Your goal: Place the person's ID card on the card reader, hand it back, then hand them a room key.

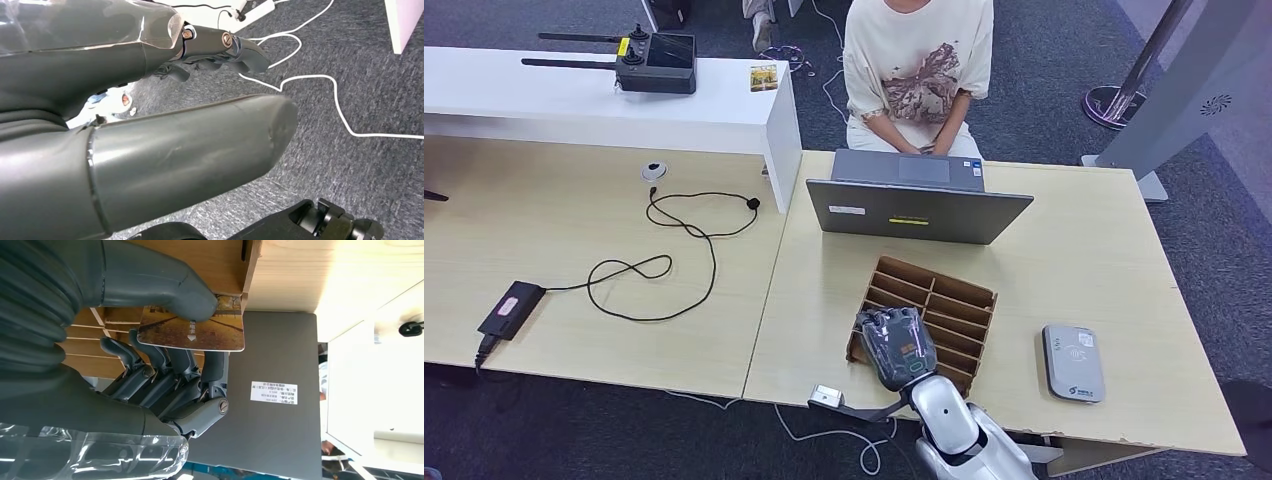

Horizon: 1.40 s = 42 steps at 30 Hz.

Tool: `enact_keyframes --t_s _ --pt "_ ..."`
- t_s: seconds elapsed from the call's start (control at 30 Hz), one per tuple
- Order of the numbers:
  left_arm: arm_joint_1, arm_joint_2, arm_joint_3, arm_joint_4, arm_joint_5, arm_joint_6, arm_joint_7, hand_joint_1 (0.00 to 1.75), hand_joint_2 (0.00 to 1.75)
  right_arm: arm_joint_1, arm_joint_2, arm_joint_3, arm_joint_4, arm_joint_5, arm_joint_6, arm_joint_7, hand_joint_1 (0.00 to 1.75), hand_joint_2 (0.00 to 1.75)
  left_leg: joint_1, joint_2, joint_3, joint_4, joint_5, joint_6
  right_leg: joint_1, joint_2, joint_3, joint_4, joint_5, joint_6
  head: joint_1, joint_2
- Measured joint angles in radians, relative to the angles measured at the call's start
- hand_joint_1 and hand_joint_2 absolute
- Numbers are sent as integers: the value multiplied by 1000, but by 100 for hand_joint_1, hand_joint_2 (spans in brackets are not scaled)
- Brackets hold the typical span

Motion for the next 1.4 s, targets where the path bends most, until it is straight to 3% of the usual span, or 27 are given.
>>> enact_keyframes --t_s 1.4 --pt "1 0 -4 0 26 7 -2 0 0 5 -66 11 -119 70 -13 -8 175 175 0 0 0 0 0 0 0 0 0 0 0 0 0 0"
